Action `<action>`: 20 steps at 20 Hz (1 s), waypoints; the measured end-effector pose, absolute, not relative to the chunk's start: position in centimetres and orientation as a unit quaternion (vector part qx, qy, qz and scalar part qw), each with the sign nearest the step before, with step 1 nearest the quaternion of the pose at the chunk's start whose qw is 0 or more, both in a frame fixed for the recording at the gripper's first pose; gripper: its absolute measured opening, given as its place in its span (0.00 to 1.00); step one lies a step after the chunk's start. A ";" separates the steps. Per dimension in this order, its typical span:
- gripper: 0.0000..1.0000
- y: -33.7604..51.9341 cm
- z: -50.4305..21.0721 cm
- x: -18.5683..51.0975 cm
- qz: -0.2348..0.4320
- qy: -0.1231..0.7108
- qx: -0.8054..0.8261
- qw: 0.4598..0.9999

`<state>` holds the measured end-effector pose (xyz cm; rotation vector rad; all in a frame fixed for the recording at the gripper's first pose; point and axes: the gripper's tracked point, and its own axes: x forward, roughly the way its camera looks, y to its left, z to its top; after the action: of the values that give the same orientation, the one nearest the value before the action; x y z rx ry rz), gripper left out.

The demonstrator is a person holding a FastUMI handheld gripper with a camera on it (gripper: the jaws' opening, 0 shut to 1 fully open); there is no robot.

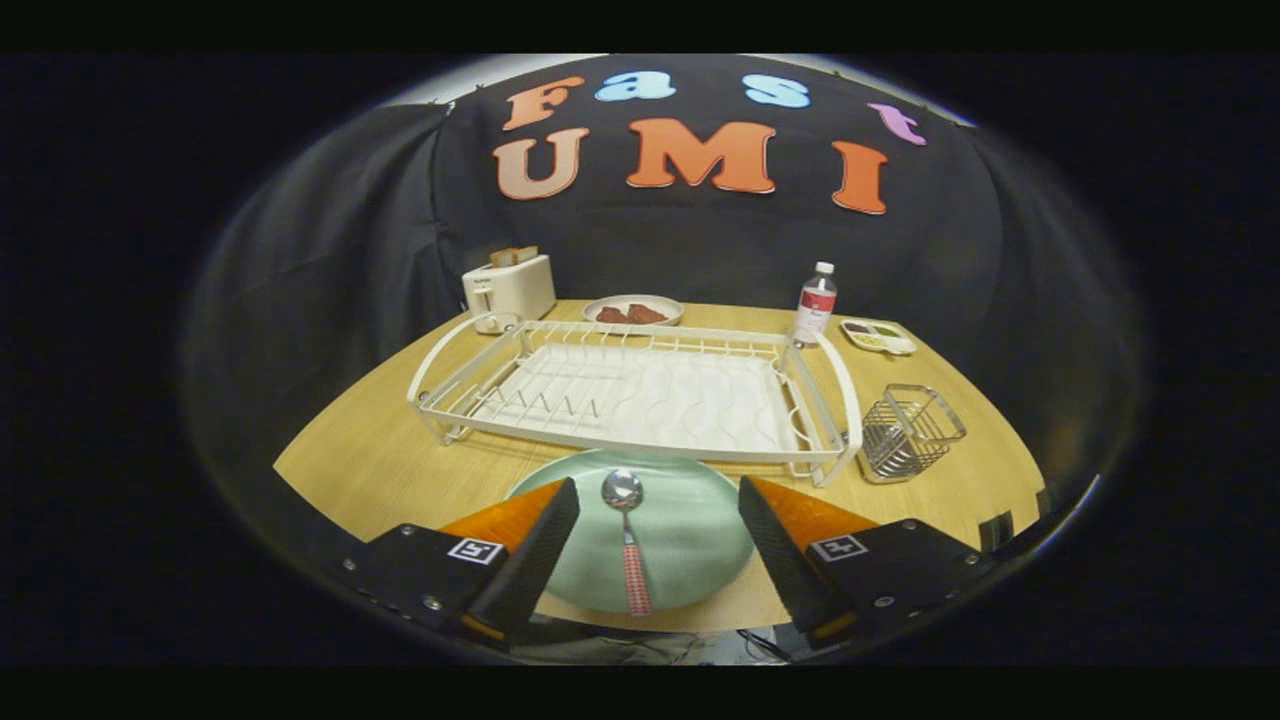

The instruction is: Take the plate from the dish rack, then take the spoon from the basket and place it into the plate.

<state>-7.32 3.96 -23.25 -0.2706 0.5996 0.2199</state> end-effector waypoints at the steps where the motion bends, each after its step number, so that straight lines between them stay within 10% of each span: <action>1: 0.98 3.6 -22.5 -7.0 0.101 0.286 -0.132 0.944; 20: 0.98 -1.5 -9.6 -2.1 -0.001 0.162 -0.091 0.983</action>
<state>-2.11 -1.51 -9.63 -0.1835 0.3262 -0.0028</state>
